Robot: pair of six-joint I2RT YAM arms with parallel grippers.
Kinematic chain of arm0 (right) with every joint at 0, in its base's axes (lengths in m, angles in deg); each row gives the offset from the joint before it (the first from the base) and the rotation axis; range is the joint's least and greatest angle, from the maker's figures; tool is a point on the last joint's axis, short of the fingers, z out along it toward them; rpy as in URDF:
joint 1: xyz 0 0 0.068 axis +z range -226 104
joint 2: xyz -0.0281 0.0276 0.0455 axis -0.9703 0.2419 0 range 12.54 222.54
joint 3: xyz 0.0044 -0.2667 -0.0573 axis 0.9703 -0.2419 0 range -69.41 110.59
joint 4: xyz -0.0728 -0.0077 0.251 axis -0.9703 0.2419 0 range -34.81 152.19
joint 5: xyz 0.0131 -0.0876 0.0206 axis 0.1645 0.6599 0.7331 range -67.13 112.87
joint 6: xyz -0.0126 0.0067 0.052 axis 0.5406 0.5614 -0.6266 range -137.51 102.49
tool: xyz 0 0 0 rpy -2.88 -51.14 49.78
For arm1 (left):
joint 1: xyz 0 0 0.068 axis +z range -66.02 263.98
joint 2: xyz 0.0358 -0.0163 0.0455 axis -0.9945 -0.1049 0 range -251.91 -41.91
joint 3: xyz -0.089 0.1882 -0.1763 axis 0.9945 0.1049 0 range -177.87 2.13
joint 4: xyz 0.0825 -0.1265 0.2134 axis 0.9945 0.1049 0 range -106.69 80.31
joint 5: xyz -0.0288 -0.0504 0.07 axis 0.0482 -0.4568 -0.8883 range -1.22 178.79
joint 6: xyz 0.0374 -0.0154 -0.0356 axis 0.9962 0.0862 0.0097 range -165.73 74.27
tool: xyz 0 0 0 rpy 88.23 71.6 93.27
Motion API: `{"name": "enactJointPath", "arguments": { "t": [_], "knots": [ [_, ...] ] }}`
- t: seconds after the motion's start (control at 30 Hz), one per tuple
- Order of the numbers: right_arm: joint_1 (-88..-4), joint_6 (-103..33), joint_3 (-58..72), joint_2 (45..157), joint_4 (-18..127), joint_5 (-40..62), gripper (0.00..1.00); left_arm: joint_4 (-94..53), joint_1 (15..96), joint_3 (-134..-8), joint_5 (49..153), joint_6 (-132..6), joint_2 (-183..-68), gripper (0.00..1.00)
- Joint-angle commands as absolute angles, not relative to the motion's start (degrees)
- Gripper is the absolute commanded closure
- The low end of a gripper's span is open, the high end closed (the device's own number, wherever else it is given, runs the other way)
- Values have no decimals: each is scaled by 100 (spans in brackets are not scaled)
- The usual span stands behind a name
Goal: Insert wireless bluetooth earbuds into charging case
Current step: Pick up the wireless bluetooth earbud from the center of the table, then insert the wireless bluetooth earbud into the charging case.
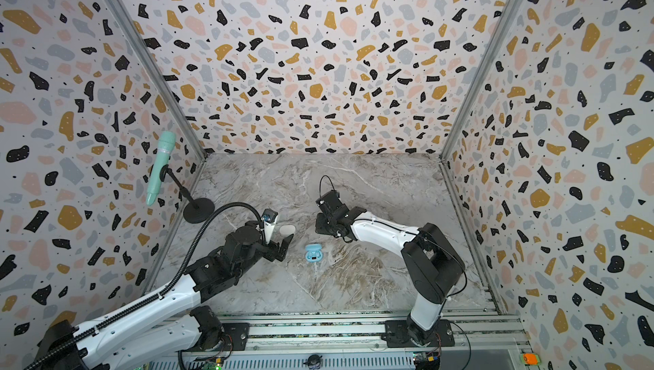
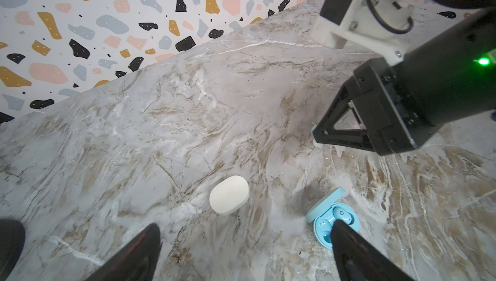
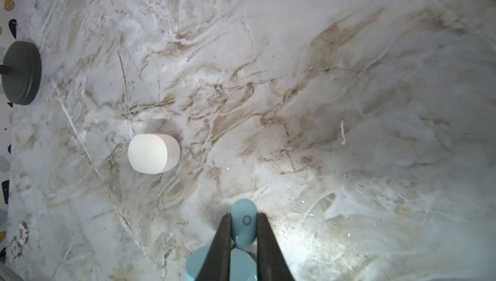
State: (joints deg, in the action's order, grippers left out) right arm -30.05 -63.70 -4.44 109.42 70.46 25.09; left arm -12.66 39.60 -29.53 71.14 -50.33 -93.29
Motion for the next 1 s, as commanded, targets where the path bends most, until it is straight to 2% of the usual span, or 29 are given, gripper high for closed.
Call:
{"name": "enactJointPath", "arguments": {
  "t": [0.0, 0.43, 0.67, 0.97],
  "knots": [
    [-2810, -6432, -545, 10527, 7357, 2863, 84, -1250, 3958, -3179, 6695, -4995, -9185, 0],
    [-1631, -7024, -921, 9780, 7912, 3814, 84, -1127, 3960, -3140, 6166, -5098, -8854, 0],
    [-1192, -7433, -1092, 9896, 7956, 3975, 84, -1018, 3967, -3167, 6097, -5162, -8839, 0],
    [-1105, -7555, -1012, 10539, 7674, 3817, 84, -953, 3961, -3214, 6153, -5198, -8893, 0]
  ]
}}
